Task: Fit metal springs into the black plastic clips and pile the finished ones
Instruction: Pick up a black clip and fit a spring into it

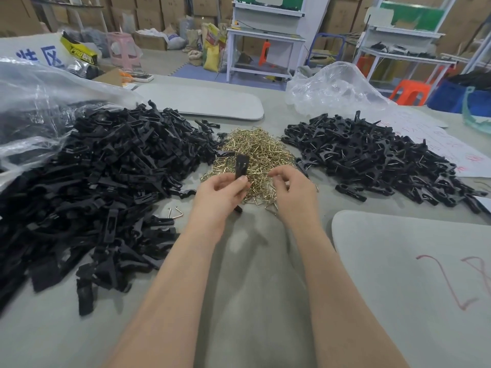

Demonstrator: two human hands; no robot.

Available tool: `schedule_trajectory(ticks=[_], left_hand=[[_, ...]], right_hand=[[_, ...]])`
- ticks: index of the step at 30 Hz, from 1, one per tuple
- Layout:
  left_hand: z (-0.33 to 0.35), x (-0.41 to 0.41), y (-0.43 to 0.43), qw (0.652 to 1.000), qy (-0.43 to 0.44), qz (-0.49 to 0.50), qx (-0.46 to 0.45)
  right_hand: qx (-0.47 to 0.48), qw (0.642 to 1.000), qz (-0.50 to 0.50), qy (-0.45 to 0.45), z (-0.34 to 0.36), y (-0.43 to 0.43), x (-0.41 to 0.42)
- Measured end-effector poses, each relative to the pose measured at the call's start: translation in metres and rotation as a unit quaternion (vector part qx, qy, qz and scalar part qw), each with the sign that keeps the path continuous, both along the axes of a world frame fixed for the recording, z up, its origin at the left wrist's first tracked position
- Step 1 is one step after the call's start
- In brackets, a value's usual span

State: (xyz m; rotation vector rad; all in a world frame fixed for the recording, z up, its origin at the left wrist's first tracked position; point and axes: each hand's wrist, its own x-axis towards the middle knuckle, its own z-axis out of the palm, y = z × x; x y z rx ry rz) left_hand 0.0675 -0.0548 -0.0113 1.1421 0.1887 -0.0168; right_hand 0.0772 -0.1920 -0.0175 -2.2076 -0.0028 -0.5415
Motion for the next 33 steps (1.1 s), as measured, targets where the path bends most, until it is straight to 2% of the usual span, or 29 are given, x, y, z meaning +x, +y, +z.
schedule_trajectory(ticks=[1, 3, 5, 7, 9, 13, 15, 17, 18, 20, 22, 24, 27, 33], left_hand=[[-0.002, 0.000, -0.001, 0.993, -0.022, 0.016, 0.112], [-0.004, -0.002, -0.003, 0.951, -0.071, 0.034, 0.298], [-0.005, -0.003, -0.004, 0.917, -0.106, 0.032, 0.383], [-0.008, -0.003, -0.005, 0.892, -0.130, 0.027, 0.431], [-0.009, -0.004, -0.006, 0.870, -0.144, 0.026, 0.471], [-0.010, -0.005, -0.005, 0.859, -0.149, 0.030, 0.488], [-0.010, -0.005, -0.005, 0.858, -0.151, 0.030, 0.491], [-0.009, -0.005, -0.005, 0.855, -0.149, 0.029, 0.496], [-0.009, -0.004, -0.005, 0.854, -0.150, 0.028, 0.498], [-0.009, -0.005, -0.005, 0.851, -0.155, 0.028, 0.501], [-0.009, -0.005, -0.005, 0.842, -0.167, 0.032, 0.512], [-0.009, -0.006, -0.005, 0.833, -0.179, 0.036, 0.522], [-0.009, -0.007, -0.006, 0.834, -0.194, 0.038, 0.516], [-0.012, -0.006, -0.006, 0.825, -0.218, 0.034, 0.521]], right_hand=[[-0.036, 0.999, 0.000, 0.002, 0.000, 0.000, 0.000], [-0.040, 0.999, -0.004, 0.018, 0.001, 0.000, 0.000], [0.051, 0.998, -0.006, 0.031, 0.005, -0.001, 0.001], [0.147, 0.989, 0.001, 0.027, 0.011, -0.001, 0.000], [0.175, 0.984, 0.013, 0.023, 0.014, -0.003, 0.000], [0.167, 0.983, 0.028, 0.066, 0.013, -0.002, -0.002], [0.079, 0.995, 0.021, 0.064, 0.010, 0.001, -0.003], [-0.041, 0.999, -0.004, 0.019, 0.010, 0.001, -0.004], [-0.056, 0.998, -0.019, -0.009, 0.012, 0.001, -0.005], [0.010, 0.999, -0.031, -0.039, 0.015, -0.001, -0.006], [0.124, 0.992, -0.015, -0.016, 0.019, -0.001, -0.007], [0.179, 0.984, 0.007, 0.024, 0.022, -0.001, -0.009], [0.173, 0.983, 0.027, 0.057, 0.024, 0.000, -0.010], [0.153, 0.986, 0.006, 0.062, 0.024, 0.005, -0.009]])
